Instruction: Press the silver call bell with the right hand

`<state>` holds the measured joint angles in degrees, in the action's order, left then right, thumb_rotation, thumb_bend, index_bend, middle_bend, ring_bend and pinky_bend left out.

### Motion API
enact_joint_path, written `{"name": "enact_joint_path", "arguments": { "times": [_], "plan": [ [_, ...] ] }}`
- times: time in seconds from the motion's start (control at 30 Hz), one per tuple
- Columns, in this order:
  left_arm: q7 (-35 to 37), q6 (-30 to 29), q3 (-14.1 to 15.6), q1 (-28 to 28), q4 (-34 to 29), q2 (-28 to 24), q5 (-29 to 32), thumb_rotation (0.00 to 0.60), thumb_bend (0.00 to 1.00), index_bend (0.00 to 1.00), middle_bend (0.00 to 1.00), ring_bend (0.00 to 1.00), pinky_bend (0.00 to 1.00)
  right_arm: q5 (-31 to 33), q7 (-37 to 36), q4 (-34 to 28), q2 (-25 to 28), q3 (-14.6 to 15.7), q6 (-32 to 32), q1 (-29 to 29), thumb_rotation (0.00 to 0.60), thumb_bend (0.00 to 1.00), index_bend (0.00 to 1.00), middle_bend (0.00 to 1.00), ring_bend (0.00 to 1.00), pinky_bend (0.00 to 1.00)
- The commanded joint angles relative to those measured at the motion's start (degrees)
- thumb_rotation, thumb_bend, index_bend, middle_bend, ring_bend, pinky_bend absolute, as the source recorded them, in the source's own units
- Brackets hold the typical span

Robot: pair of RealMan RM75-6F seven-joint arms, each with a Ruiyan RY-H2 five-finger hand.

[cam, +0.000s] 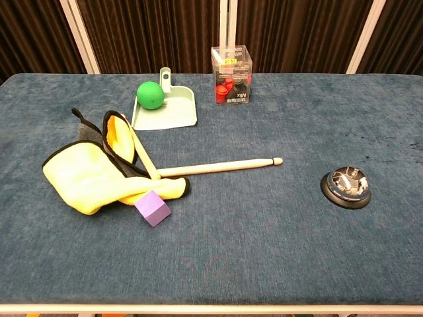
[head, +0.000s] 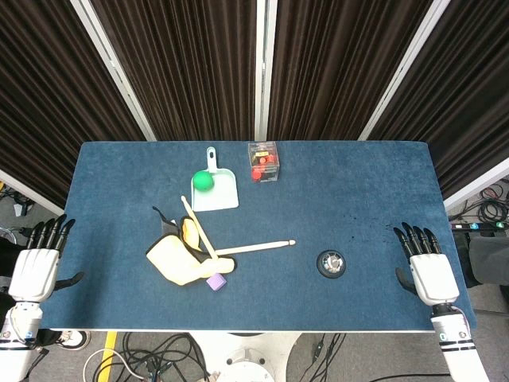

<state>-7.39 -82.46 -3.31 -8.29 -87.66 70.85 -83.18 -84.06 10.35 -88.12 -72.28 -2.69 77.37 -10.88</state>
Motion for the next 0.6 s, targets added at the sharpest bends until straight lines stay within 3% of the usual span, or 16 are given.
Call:
{"name": "enact_joint_path", "arguments": {
  "times": [0.03, 0.6],
  "plan": [
    [0.0, 0.1, 0.05, -0.03, 0.05, 0.06, 0.01, 0.6, 0.0, 0.0, 0.0, 0.0, 0.06, 0.03, 0.01, 0.02, -0.03, 0.02, -0.08, -0.01, 0.6, 0.31, 0.0, 0.0, 0.0, 0.0],
    [-0.97, 0.16, 0.11, -0.19, -1.53, -0.76, -0.27, 0.6, 0.0, 0.0, 0.0, 0.0, 0.06, -0.19, -0.06, -0.06, -0.31, 0.17, -0.4, -0.18, 0.6, 0.31, 0.0, 0.0, 0.0, 0.0]
  ]
}}
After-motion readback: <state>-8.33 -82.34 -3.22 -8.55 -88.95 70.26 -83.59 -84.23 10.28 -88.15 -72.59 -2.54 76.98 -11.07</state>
